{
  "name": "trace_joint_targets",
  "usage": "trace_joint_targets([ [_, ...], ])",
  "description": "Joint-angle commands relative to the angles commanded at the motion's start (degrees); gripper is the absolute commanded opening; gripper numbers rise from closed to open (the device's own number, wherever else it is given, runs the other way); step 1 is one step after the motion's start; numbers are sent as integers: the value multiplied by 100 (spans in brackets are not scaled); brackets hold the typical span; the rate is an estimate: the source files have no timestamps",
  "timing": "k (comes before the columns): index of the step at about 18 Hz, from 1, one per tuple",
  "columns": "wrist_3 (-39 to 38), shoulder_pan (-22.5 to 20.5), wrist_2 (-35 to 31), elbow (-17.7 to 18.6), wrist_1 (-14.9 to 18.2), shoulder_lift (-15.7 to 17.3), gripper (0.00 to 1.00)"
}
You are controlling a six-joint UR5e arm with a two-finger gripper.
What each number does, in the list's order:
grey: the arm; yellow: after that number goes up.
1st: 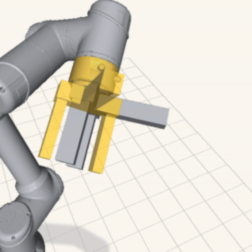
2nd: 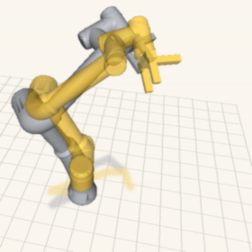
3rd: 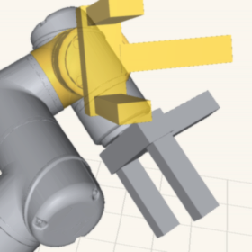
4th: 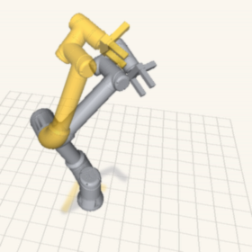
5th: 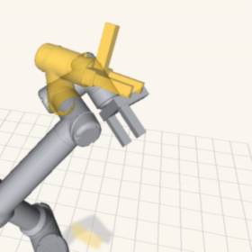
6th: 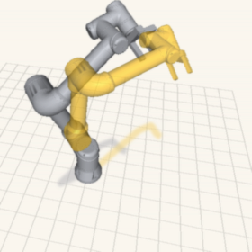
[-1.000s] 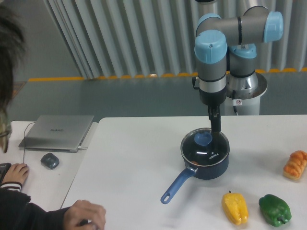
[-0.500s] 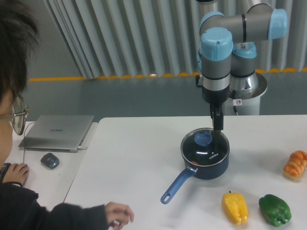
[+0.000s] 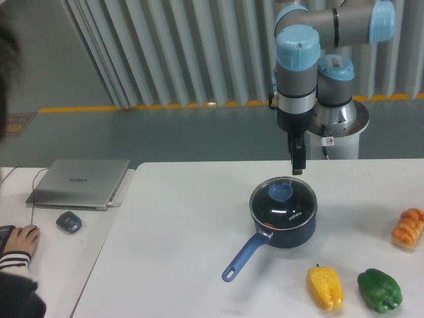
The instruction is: Open the lid
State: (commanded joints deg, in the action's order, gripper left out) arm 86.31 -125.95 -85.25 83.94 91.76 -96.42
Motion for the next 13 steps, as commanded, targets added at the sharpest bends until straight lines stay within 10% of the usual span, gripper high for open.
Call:
trace_joint_targets([
  [13, -149, 158, -70, 281, -70, -61, 100],
])
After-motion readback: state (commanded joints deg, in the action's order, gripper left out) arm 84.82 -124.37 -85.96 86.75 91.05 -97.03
